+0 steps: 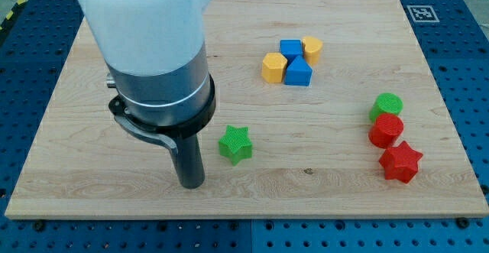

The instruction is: Push green star to the blue triangle

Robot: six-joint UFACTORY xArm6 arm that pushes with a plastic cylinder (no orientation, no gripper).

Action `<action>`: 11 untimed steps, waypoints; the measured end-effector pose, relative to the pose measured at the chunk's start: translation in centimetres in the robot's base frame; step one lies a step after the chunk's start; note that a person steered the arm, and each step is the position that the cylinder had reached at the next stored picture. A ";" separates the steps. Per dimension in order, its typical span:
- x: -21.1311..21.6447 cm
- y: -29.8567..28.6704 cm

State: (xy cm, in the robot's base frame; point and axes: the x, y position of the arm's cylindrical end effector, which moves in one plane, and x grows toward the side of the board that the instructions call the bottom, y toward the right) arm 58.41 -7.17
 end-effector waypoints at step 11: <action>-4.6 6.5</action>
State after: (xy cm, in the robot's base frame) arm 53.80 -0.68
